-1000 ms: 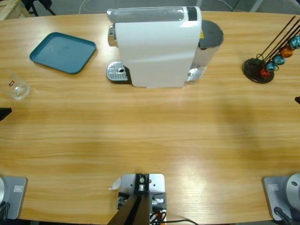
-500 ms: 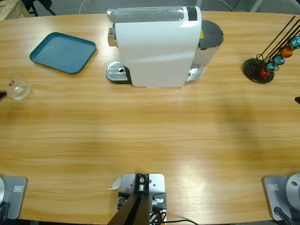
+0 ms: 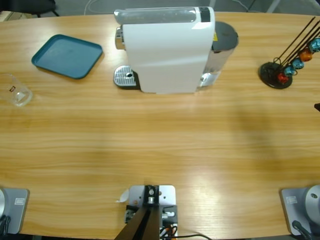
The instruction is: Pour coffee
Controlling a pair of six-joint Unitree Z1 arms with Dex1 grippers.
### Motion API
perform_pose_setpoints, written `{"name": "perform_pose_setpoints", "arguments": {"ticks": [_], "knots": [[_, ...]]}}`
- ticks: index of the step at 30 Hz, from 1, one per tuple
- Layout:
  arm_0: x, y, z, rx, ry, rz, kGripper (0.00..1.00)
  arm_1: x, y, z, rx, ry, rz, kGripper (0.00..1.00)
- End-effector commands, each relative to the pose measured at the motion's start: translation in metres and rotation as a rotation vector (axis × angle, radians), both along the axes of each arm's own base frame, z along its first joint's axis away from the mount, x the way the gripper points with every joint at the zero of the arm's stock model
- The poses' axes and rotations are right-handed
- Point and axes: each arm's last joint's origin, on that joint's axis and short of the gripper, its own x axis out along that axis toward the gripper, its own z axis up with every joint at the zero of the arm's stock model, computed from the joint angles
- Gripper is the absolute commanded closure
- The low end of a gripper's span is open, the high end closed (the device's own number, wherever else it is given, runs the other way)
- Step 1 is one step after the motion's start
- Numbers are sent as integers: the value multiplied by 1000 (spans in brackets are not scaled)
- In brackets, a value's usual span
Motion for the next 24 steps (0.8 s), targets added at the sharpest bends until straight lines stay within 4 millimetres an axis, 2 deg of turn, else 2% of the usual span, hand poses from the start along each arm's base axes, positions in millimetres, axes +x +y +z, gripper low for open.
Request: {"name": "perform_pose_setpoints", "arguments": {"ticks": [1, 6, 16, 19, 24], "knots": [[45, -21, -41, -5, 209, 54, 1, -2, -1, -7, -18, 25, -5, 0], [63, -31, -58, 9, 283, 66, 119, -2, -1, -7, -17, 25, -4, 0], [88, -47, -68, 9, 309, 72, 119, -1, 0, -7, -21, 29, -2, 0], [93, -50, -70, 8, 314, 69, 188, 0, 0, -8, -23, 33, -2, 0], [96, -55, -78, 8, 350, 59, 193, 1, 1, -8, -26, 38, -2, 0]]}}
